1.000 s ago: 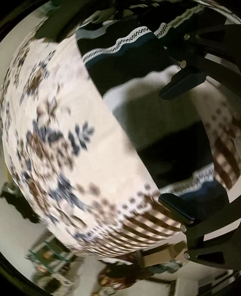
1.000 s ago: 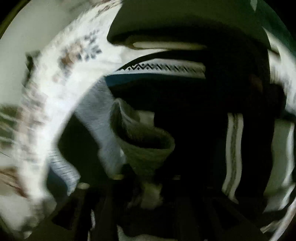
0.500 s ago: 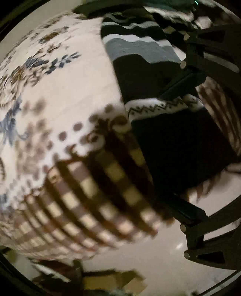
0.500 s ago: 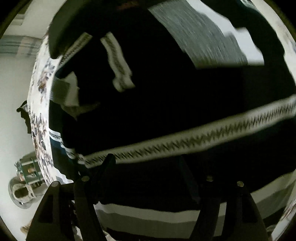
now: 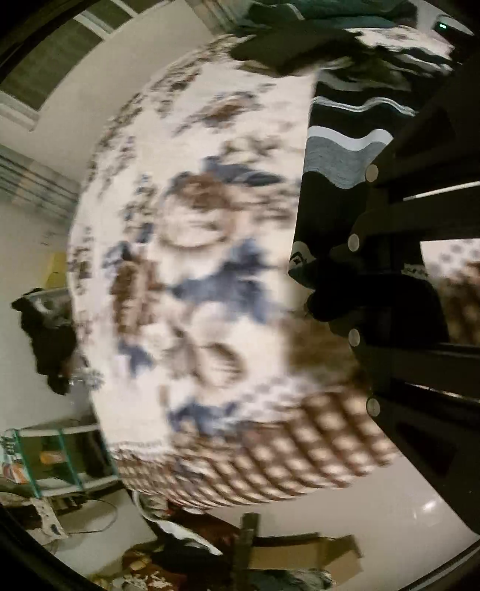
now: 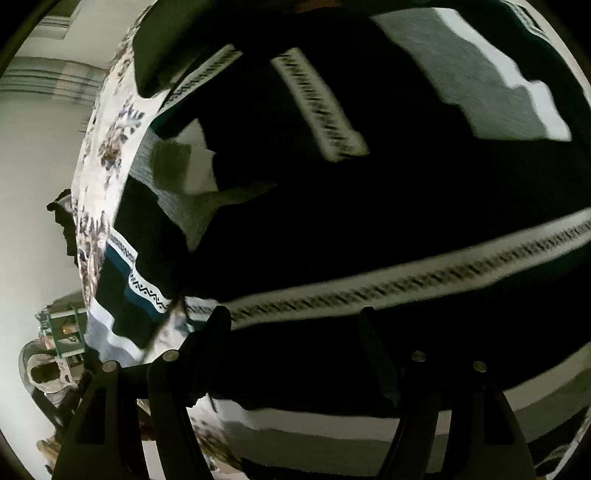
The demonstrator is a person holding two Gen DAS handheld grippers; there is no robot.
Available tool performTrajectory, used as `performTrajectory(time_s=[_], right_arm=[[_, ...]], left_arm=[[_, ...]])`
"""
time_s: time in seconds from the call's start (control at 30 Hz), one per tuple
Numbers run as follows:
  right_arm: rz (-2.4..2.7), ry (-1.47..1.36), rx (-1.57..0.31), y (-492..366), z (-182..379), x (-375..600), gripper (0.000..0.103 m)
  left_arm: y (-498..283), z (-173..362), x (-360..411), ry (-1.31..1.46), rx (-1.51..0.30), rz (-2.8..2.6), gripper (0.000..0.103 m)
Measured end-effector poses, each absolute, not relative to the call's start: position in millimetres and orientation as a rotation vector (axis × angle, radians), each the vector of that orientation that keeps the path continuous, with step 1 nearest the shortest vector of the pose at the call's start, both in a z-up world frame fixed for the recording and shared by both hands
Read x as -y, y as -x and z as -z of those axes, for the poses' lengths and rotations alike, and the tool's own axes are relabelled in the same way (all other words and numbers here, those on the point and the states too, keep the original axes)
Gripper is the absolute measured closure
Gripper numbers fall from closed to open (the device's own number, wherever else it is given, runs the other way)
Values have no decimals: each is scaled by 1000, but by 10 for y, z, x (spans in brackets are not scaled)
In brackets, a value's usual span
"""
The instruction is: Fold small clothes
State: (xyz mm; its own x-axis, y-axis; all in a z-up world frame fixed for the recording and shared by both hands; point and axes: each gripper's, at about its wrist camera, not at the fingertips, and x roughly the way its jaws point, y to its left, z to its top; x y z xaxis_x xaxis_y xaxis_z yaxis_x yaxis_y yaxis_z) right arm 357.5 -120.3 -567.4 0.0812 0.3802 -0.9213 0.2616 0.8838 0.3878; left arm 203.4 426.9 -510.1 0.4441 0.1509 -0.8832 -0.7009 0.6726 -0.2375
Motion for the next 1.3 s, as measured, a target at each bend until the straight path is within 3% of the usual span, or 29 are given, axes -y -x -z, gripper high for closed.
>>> performTrajectory(time_s=[0.2,0.27,0.33,0.37,0.5,0.6,0.87,1.1,1.27,1.3], right_arm=[[-69,-576,-1507,-3683,5815,1129,30],[-57,-613,-1498,-3658,5815,1222,30],[-43,-643,-1496,-3630,5819,1322,30],[-31,-671,-1494,-3596,5812,1425,30],[40,-801,-1464,-3440,5760,1918,30],[140,-934,-1395,-3268,5694,2458,30],[354,-1311,-1071,-2908,5696,3925,31],[320,-1564,-874,-2924,5943,4549,48],[299,-1726,-805,-3004,6219,4642,48],[298,-1743,-803,-3028,6265,4605,56]], left_arm=[[-2342,5384,-4596,821,-1052,-552,89],[-2305,5309,-4446,793,-1055,-571,81],[-2227,5219,-4311,775,-1059,-582,59],[-2195,5159,-4238,760,-1063,-588,54],[-2272,4902,-3850,691,-1068,-522,52],[-2661,4809,-3291,579,-1136,-380,46],[-4140,5043,-1121,333,-1295,136,46],[-4932,5191,1184,36,-1355,540,46],[-5146,5449,2540,-176,-1372,740,46],[-5183,5536,2777,-224,-1380,754,46]])
